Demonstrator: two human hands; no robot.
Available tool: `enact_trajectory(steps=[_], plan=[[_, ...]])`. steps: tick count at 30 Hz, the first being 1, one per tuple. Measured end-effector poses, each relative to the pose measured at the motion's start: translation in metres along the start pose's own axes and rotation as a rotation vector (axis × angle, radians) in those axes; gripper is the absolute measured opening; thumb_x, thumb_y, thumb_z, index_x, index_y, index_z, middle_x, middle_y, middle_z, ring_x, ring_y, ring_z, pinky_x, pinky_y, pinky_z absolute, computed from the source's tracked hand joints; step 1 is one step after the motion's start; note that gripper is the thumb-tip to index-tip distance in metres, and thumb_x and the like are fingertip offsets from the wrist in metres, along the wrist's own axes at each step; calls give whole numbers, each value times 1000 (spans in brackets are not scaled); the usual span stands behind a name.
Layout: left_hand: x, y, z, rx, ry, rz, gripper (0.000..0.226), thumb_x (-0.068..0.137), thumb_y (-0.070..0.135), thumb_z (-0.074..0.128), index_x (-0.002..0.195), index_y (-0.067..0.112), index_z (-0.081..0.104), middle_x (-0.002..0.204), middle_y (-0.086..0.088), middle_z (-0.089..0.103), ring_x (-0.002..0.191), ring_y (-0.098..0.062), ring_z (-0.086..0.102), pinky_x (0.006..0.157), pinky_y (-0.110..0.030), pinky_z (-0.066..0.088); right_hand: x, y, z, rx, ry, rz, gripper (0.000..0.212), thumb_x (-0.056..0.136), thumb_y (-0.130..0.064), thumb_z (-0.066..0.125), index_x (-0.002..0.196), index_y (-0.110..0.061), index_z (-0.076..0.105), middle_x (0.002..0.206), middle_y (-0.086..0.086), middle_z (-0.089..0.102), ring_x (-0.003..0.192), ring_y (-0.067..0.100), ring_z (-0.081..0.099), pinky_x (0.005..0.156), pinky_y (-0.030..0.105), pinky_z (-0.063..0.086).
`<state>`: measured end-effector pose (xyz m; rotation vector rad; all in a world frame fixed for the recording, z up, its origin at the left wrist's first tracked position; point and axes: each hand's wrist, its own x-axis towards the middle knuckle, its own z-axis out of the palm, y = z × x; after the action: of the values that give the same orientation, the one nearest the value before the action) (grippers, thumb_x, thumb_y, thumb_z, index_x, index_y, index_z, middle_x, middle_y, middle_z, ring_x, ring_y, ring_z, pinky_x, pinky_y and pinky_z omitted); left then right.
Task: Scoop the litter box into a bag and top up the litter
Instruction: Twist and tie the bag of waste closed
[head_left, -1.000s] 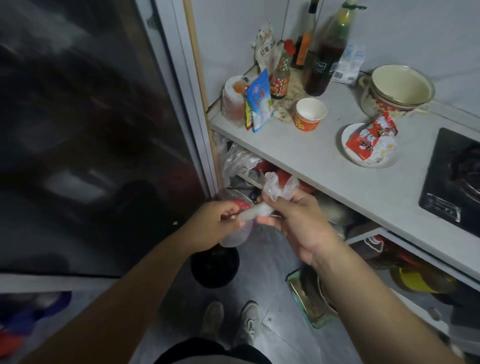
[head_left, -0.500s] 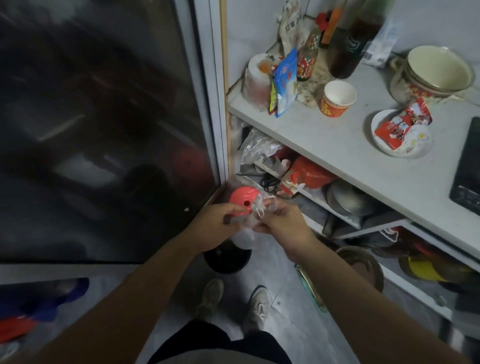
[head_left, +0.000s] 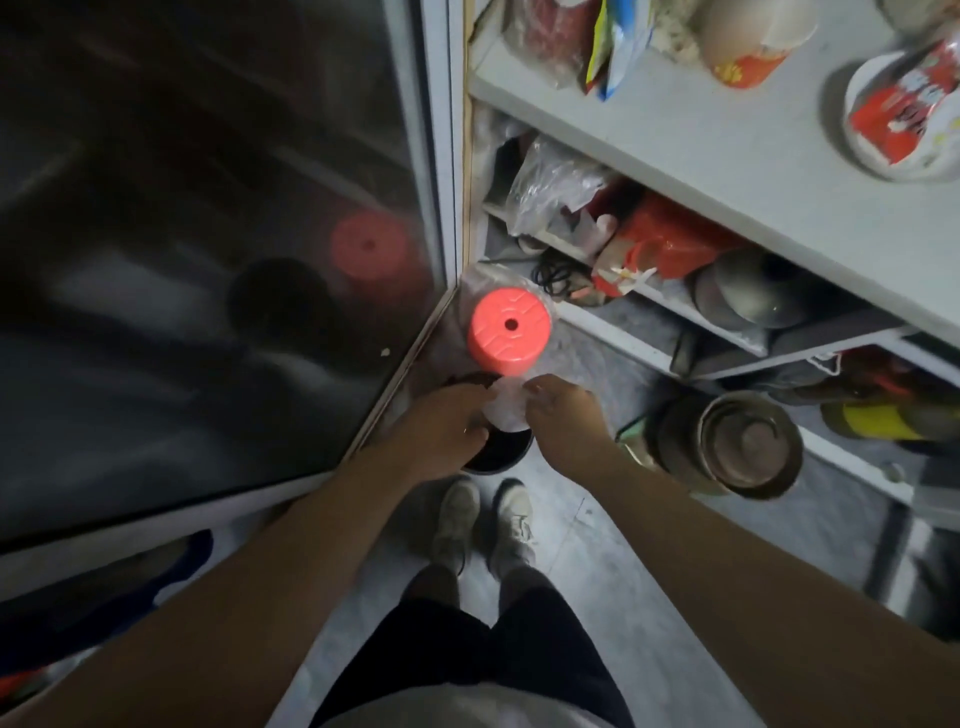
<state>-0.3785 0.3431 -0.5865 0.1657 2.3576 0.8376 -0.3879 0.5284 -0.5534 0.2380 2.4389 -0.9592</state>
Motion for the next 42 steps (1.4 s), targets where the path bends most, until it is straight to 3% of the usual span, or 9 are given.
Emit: enact_trajectory(steps=[7,9,12,15,20,23,33,36,42], plan=[[33,-60,57,38,-115,-114,57,98,24,61,152,29,45,154,-1,51,141,-25,48,116,-38,40,47,58,71,7,-133,24,32,98,-9,50,127,-8,64,115,12,68,107,30,62,89,31,45],[46,-76,78,49,-134,-137,54,100,24,59,152,28,45,155,0,50,141,-24,48,115,-37,40,62,82,98,4,-157,36,31,98,-8,50,126,-8,64,113,13,69,101,28,63,81,23,43],[67,-104,110,57,-168,-162,51,102,22,56,151,26,45,155,1,49,140,-23,48,111,-34,39,82,119,141,1,-169,54,26,98,-5,49,117,-6,66,99,11,71,73,17,58,57,9,36],[87,-137,142,23,-180,-212,51,103,24,55,153,24,43,158,0,47,142,-21,46,112,-31,37,98,152,182,-56,-217,63,19,98,-6,47,103,-6,65,83,3,64,65,16,56,48,11,33],[109,-186,192,37,-204,-241,52,103,27,55,154,25,42,159,2,45,143,-19,45,115,-33,37,115,200,245,-50,-259,89,17,92,-4,51,96,-6,68,91,11,71,84,28,66,70,33,51],[119,-207,215,79,-236,-239,55,101,26,57,154,27,42,161,5,42,145,-18,42,117,-33,35,126,216,270,-16,-247,98,21,91,-2,52,101,-8,70,95,8,72,86,25,65,73,28,50],[150,-238,267,243,-259,-119,59,96,23,59,150,35,42,157,2,45,143,-17,43,115,-35,39,161,258,323,11,-263,72,23,81,9,55,93,-7,68,85,-2,61,74,15,56,56,5,32],[156,-240,272,230,-292,-123,57,94,22,59,145,43,45,158,4,43,145,-16,41,114,-35,38,165,262,328,11,-295,100,24,81,4,59,99,-9,68,88,-2,62,77,16,57,57,5,30],[162,-234,258,269,-225,-130,61,96,22,59,155,22,41,163,0,38,151,-18,33,121,-36,31,159,260,318,12,-304,36,42,77,-4,71,116,-18,68,109,0,68,96,17,65,83,26,54]])
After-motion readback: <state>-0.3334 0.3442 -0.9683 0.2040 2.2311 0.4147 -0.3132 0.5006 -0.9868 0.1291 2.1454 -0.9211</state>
